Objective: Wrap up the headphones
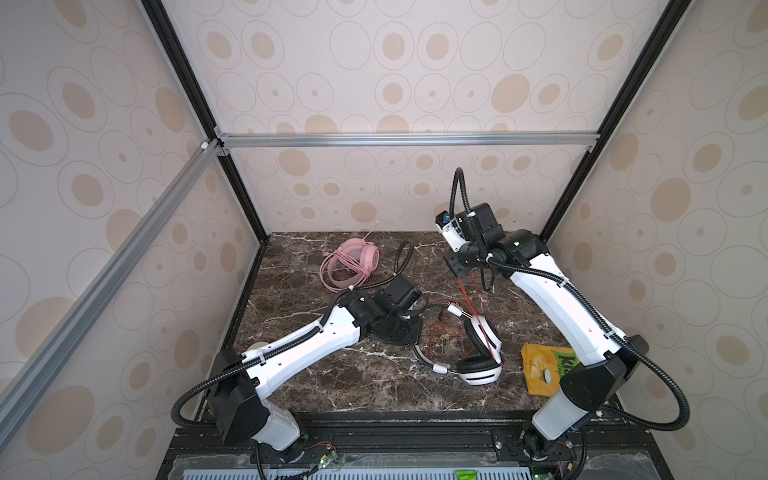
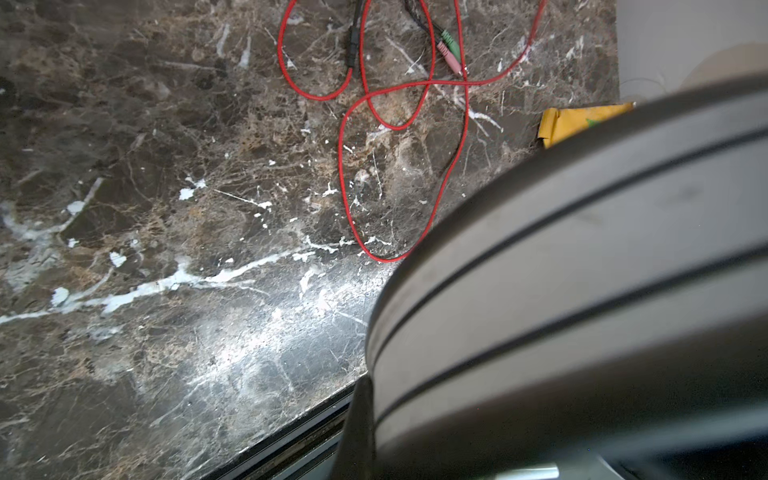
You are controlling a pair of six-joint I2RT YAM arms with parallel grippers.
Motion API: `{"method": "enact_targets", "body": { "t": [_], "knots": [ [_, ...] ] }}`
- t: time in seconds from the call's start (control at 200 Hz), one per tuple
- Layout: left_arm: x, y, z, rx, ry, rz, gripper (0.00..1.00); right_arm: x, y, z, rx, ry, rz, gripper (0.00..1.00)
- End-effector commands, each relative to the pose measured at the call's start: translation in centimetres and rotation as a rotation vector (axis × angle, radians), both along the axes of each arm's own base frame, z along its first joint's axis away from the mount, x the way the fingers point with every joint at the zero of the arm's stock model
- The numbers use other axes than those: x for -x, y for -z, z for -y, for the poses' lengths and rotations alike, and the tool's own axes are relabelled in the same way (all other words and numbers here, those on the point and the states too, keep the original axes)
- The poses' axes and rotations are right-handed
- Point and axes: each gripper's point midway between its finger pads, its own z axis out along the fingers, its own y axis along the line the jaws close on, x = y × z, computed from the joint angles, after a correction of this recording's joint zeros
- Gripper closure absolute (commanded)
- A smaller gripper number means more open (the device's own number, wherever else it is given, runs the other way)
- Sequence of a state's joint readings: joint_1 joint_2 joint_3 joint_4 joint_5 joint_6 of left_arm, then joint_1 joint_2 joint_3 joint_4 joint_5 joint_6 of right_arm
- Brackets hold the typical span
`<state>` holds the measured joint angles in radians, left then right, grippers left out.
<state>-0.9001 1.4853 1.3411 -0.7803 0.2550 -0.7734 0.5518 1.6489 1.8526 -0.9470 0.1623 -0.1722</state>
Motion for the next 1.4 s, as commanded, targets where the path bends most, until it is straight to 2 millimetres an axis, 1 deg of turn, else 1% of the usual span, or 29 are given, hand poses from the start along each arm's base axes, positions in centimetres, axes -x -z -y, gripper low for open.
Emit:
{"method": "enact_targets", "body": {
  "t": [0.0,0.09,0.21,0.305,0.445,0.52,0.73,0.805,1.015,1.09,1.19,1.285,1.395],
  "knots": [
    [-0.5,-3.8,2.6,0.167,0.051,0.057,1.0,0.8,1.6,-0.5,-0.067,-0.023,-0.068,1.0],
    [-0.8,-3.9,3.2,0.185,0.046,0.05,1.0,1.5,2.4,0.1,-0.095,-0.019,-0.09,1.0],
    [-1.1,-3.6,3.5,0.183,0.037,0.037,1.0,2.0,2.7,0.8,-0.098,-0.014,-0.099,1.0],
    [-1.1,-3.1,3.4,0.169,0.033,0.027,1.0,2.5,2.0,0.6,-0.124,-0.026,-0.092,1.0],
    [-0.9,-1.6,3.3,0.146,0.026,-0.009,1.0,2.8,-0.2,0.4,-0.171,-0.037,-0.045,1.0],
    [-0.9,-1.4,3.3,0.158,0.025,-0.01,1.0,3.0,-0.3,0.4,-0.162,-0.049,-0.047,1.0],
    [-1.1,-2.2,3.6,0.197,0.019,0.012,1.0,3.3,2.7,1.4,-0.106,-0.003,-0.139,1.0],
    [-1.0,-2.3,3.6,0.204,0.016,0.016,1.0,3.2,3.5,2.4,-0.119,0.042,-0.155,1.0],
    [-0.8,-2.7,3.2,0.223,0.009,0.019,1.0,3.3,6.1,6.0,-0.194,0.181,-0.222,1.0],
    [-0.8,-2.7,3.1,0.233,0.002,0.016,1.0,3.7,6.9,6.7,-0.191,0.201,-0.239,1.0],
    [-1.2,-2.8,2.6,0.223,-0.017,0.03,1.0,4.1,7.6,7.1,-0.185,0.213,-0.247,1.0],
    [-1.6,-4.0,2.6,0.255,-0.014,0.049,1.0,4.5,8.4,7.1,-0.178,0.214,-0.265,1.0],
    [-2.2,-7.0,3.2,0.367,0.0,0.074,1.0,4.7,9.6,7.2,-0.176,0.221,-0.293,1.0]
  ]
}}
